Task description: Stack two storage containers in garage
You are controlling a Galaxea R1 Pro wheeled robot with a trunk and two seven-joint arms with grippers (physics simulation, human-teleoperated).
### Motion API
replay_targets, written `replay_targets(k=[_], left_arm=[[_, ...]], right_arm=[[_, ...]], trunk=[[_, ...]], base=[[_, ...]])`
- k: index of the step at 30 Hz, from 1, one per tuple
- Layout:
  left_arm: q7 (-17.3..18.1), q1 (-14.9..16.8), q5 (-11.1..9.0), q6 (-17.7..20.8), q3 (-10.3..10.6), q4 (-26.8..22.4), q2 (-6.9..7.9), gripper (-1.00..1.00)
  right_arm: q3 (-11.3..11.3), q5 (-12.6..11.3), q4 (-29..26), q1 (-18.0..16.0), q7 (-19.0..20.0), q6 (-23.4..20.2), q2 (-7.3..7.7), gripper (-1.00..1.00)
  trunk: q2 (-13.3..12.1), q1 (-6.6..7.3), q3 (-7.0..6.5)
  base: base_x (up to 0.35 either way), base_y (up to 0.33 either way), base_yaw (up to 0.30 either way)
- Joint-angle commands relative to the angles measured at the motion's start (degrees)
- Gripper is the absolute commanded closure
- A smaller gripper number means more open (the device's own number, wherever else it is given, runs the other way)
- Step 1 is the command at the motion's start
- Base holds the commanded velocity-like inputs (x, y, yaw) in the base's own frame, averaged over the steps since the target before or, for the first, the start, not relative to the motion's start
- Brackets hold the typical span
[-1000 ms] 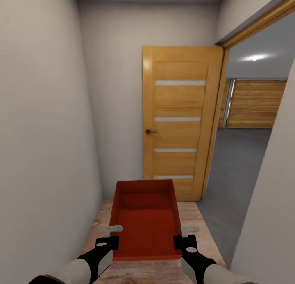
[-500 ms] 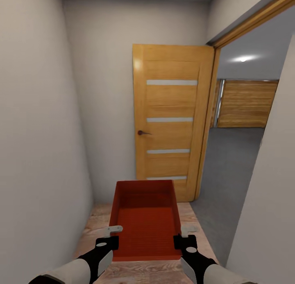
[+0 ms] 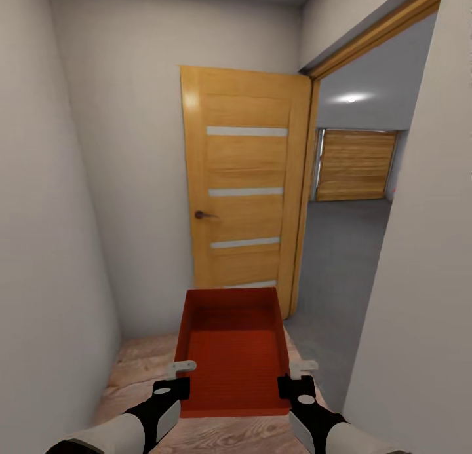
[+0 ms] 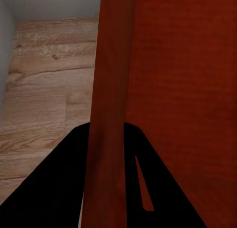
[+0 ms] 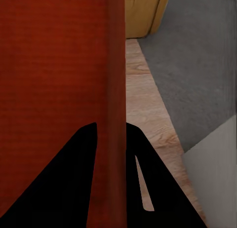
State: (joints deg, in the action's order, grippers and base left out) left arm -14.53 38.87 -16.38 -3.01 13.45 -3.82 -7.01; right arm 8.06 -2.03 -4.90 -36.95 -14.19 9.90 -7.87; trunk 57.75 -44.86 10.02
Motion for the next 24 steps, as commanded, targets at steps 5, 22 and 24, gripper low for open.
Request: replay_targets(k=[5,22,24], left_arm=[[-0.67,0.07,0.31,-1.73,-2.84,-0.12,1.30,1.00],[0.52,0.07,0.28,-1.65,-2.91,-0.13,1.56,1.00],[0.54,0.07,0.29,-1.68,-2.91,-0.13,1.56,1.00]], right_arm=[[-2.70,-0.43,0.15,-0.09,0.30,-0.06,-0.04,1.00],[-2.70,-0.43,0.15,-0.10,0.30,-0.02,-0.04,1.00],[-2.70,-0.42,0.15,-0.11,0.30,0.01,-0.04,1.00]], trunk=[[0.06,-0.03,0.08],[0.06,-0.03,0.08],[0.06,-0.03,0.08]], base=[[0.249,0.222,-0.278],[0.250,0.225,-0.278],[0.250,0.226,-0.281]])
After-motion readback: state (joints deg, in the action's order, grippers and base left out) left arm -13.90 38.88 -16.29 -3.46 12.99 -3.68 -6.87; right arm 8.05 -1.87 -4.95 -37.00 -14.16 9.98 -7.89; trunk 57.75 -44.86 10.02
